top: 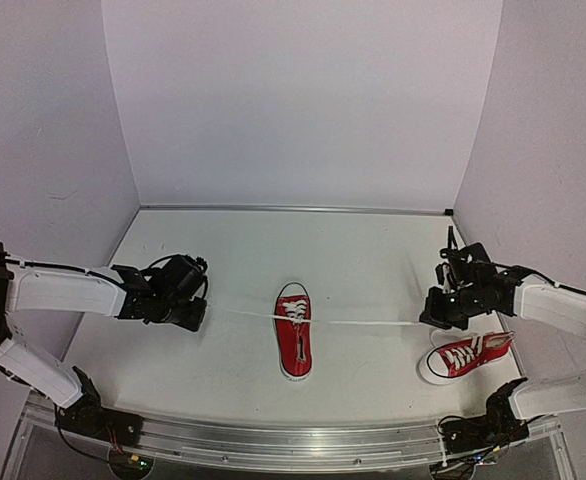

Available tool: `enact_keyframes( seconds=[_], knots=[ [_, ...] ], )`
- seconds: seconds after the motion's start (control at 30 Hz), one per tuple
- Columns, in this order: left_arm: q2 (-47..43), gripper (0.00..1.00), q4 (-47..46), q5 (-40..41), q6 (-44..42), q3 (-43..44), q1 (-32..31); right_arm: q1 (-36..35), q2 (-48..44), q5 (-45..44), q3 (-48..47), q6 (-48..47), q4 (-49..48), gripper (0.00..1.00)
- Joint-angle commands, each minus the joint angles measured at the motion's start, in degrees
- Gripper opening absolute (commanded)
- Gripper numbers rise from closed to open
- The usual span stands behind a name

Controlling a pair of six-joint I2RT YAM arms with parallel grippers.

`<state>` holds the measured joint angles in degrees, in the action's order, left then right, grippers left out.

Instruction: Tie the shoes

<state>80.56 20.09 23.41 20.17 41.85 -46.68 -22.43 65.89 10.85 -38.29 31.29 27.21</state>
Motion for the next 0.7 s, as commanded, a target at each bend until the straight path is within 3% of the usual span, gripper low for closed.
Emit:
enact_keyframes(
  seconds=[0.0, 0.23, 0.53, 0.67],
  knots=[
    [3.3, 0.0, 8.25, 5.17, 8.46, 2.99, 2.23, 1.6, 0.58, -9.77, 1.97, 4.33, 2.15, 0.0],
    [6.35, 0.0, 9.03, 2.15, 8.53, 3.92, 4.05, 2.57, 3.01, -10.7, 3.97, 6.87, -0.52, 0.0],
    [6.29, 0.0, 1.32, -9.43, 0.1, 2.68, 3.74, 2.55, 10.52, 4.09, 5.08, 1.49, -11.39, 0.0],
    [6.38, 0.03, 0.48, -13.56, -2.77, 3.01, 3.7, 2.51, 10.91, 7.46, 4.0, 0.2, -13.11, 0.24]
  ],
)
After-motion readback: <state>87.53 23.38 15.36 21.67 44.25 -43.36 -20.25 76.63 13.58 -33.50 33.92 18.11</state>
